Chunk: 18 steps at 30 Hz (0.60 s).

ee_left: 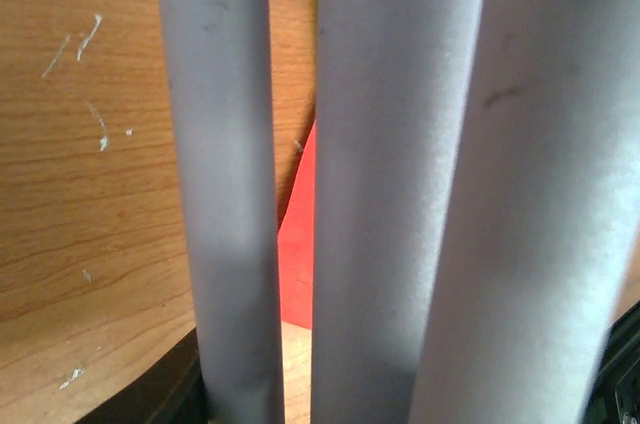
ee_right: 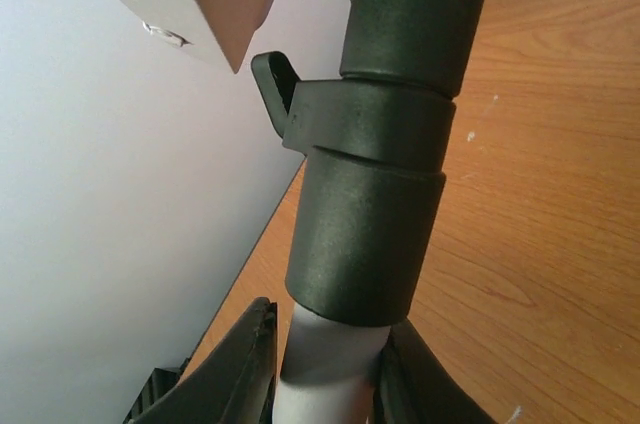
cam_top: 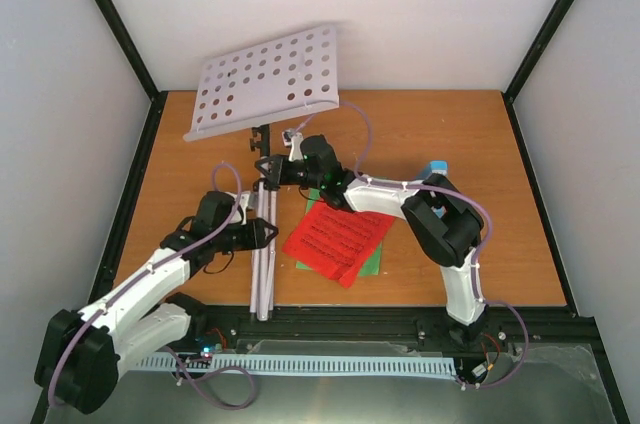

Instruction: Pack up the instrument practice props

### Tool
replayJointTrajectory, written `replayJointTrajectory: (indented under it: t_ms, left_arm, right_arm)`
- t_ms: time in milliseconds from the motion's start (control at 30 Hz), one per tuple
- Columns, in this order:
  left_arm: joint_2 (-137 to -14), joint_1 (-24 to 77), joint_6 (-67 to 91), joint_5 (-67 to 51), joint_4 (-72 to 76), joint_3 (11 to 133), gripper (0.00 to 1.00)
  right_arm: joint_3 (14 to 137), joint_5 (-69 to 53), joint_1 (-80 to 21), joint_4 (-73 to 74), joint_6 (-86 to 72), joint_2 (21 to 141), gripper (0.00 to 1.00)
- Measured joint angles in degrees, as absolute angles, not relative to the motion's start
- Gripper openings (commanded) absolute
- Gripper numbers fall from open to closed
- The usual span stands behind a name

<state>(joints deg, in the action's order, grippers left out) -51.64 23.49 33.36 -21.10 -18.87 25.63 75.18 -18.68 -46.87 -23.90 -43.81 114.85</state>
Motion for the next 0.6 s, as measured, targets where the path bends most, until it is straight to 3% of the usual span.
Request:
replayJointTrajectory:
  t_ms: [333, 600]
  left_arm:
    - [-55.7, 23.4, 37.2, -20.9, -18.5, 25.6, 0.00]
    - [-55.8, 23.2, 45.7, -21.3, -22.4, 25.3, 0.00]
  right_arm:
    - [72.3, -17.0, -45.5, -31.2, -33.5, 119.1, 0.47]
    - [67.7, -9.8, -43.0, -36.1, -23.2, 120.8, 0.62]
